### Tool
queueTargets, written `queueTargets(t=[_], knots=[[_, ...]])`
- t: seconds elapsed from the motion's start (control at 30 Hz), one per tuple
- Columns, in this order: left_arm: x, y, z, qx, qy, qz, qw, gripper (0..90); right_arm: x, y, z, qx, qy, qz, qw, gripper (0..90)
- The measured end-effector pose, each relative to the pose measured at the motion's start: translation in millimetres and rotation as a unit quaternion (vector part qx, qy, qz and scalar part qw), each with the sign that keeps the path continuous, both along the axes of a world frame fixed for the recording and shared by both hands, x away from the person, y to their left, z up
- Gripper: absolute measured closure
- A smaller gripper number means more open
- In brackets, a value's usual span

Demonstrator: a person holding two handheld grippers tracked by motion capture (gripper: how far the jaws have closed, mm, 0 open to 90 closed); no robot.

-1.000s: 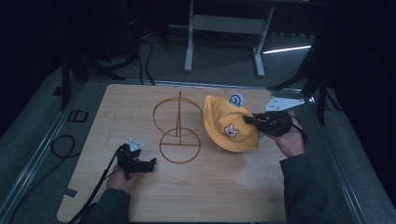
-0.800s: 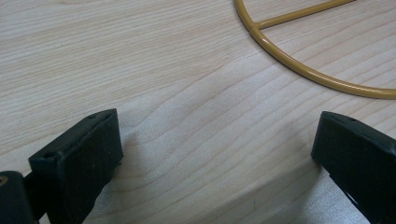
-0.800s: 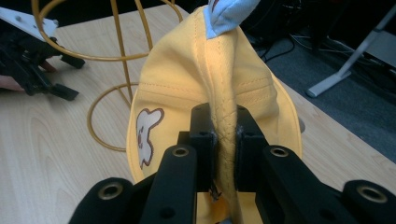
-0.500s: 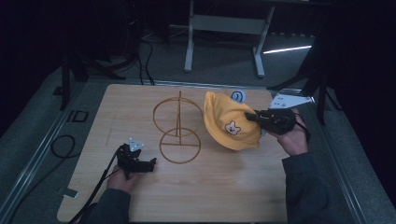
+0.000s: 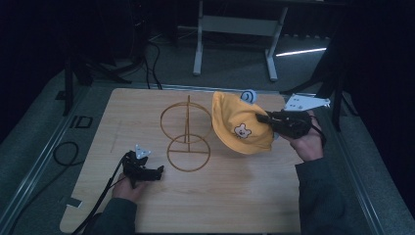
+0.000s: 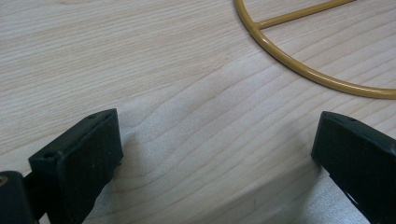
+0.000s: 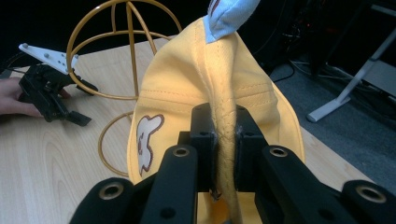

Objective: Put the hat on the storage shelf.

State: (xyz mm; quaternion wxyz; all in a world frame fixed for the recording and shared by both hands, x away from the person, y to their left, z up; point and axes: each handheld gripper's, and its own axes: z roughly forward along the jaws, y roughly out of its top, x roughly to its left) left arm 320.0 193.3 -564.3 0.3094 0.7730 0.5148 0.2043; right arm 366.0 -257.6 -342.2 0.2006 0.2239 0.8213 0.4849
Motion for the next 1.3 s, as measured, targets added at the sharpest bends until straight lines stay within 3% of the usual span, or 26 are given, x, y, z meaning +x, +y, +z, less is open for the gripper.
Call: queueTargets(t=[0.87,1.3], knots=[[0.0,0.1,0.0,0.001,0.000,0.000,1.0000,1.9,-1.9,10.9,17.2,0.027,-0.025,0.015,0.9992,82.3],[0.0,0.1,0.0,0.001,0.000,0.000,1.0000,1.9,-2.4,22.9,23.7,0.062,-0.028,0.043,0.9967,82.3]])
